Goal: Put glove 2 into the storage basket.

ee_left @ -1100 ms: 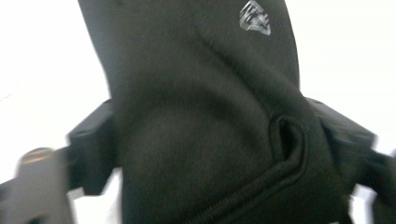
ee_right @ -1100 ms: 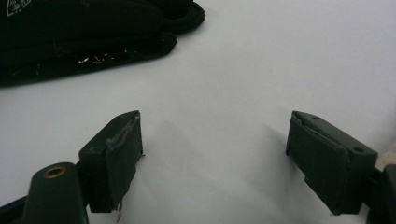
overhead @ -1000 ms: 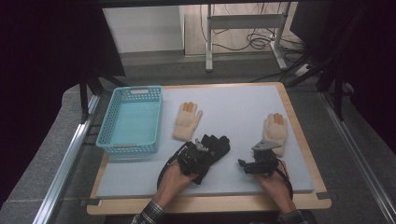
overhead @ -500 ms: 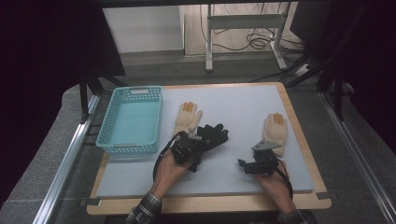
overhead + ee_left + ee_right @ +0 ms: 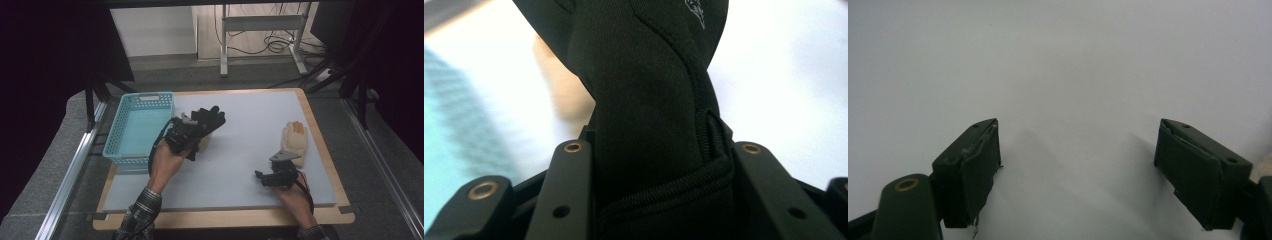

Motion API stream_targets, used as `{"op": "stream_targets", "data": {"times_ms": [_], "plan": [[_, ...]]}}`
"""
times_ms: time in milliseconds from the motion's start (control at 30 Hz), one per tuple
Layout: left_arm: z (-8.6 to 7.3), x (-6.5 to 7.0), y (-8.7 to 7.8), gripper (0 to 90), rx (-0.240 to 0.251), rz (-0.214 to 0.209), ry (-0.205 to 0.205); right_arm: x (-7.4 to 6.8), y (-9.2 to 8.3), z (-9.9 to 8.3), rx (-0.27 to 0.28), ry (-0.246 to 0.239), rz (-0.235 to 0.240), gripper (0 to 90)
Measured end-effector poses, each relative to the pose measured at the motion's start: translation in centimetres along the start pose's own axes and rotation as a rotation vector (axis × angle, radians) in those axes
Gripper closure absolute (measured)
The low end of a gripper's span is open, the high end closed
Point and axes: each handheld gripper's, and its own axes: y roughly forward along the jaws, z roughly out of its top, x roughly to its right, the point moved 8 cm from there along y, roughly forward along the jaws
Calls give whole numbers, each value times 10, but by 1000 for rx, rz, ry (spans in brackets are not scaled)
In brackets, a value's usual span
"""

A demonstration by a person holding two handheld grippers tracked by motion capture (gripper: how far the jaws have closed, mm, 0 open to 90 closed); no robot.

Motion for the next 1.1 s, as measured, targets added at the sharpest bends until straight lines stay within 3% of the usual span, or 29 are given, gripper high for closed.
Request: {"op": "stream_targets", "data": {"times_ms": [167,200,367,400,533,767,933,1100], "plan": [[-1,-39,-16,608,6,62,-62,0,0,0,0,0,0,183],[-1,-39,-16,607,6,62,-62,0,0,0,0,0,0,183],[-12,-94,-27,605,-13,135,-166,0,0,0,0,0,0,183],[-12,-94,-27,605,-13,135,-166,0,0,0,0,0,0,183],[-22,-121,-26,604,-40,161,-221,0,0,0,0,0,0,183],[-44,-170,-11,598,-140,225,-330,0,0,0,0,0,0,183],[-58,-191,6,592,-210,250,-380,0,0,0,1,1,0,183],[-76,-207,22,582,-329,306,-408,0,0,0,1,1,1,182]]}}
